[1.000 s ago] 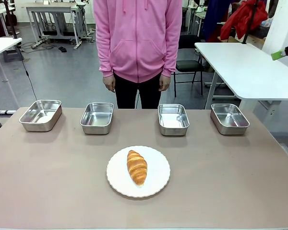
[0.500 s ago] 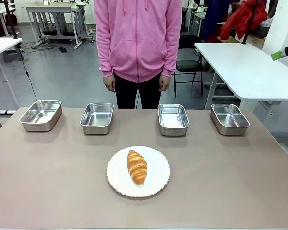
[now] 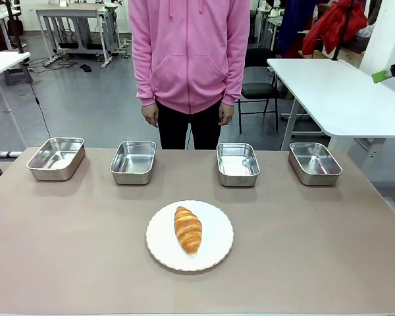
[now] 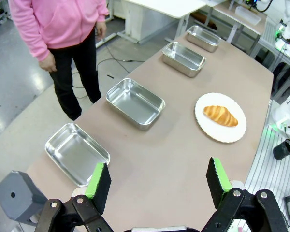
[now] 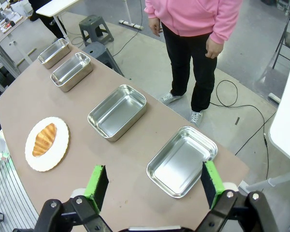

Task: Place the bread in the container.
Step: Place the Butter Roll into the Airtight Container indicated by the human.

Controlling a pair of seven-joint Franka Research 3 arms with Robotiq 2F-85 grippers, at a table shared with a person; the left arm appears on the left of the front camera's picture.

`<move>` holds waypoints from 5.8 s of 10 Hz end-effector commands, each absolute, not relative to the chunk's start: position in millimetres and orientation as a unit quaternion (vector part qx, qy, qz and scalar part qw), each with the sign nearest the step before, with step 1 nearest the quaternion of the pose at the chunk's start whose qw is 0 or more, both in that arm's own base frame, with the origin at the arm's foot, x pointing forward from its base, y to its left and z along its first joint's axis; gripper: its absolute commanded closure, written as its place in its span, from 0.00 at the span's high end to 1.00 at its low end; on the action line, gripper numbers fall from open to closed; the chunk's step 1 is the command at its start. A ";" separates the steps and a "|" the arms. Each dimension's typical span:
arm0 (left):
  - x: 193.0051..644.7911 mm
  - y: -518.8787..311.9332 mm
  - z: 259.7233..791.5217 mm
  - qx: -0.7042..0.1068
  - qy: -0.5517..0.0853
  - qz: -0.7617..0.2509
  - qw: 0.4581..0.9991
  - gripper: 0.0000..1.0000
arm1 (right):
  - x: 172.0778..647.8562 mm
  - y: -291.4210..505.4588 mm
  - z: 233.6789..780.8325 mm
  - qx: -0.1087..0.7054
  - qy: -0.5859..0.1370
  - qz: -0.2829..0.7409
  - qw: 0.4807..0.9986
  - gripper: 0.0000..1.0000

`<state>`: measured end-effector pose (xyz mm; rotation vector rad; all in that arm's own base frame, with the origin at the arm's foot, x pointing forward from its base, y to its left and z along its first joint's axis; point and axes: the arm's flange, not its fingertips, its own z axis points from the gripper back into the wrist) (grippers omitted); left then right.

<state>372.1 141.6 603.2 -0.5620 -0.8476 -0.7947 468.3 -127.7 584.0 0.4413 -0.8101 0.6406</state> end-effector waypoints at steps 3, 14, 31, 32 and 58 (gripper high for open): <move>371.3 142.6 604.1 -0.266 -0.396 -0.372 0.796 1.00 | 468.0 -126.5 584.7 0.211 -0.388 0.304 0.844 1.00; 371.3 142.6 604.1 -0.266 -0.396 -0.372 0.796 1.00 | 468.0 -126.5 584.7 0.211 -0.388 0.304 0.844 1.00; 371.3 142.6 604.1 -0.266 -0.396 -0.372 0.796 1.00 | 468.0 -126.5 584.7 0.211 -0.388 0.304 0.844 1.00; 371.3 142.6 604.1 -0.266 -0.396 -0.372 0.796 1.00 | 468.0 -126.5 584.7 0.211 -0.388 0.304 0.844 1.00; 371.3 142.6 604.1 -0.266 -0.396 -0.372 0.796 1.00 | 468.0 -126.5 584.7 0.211 -0.388 0.304 0.844 1.00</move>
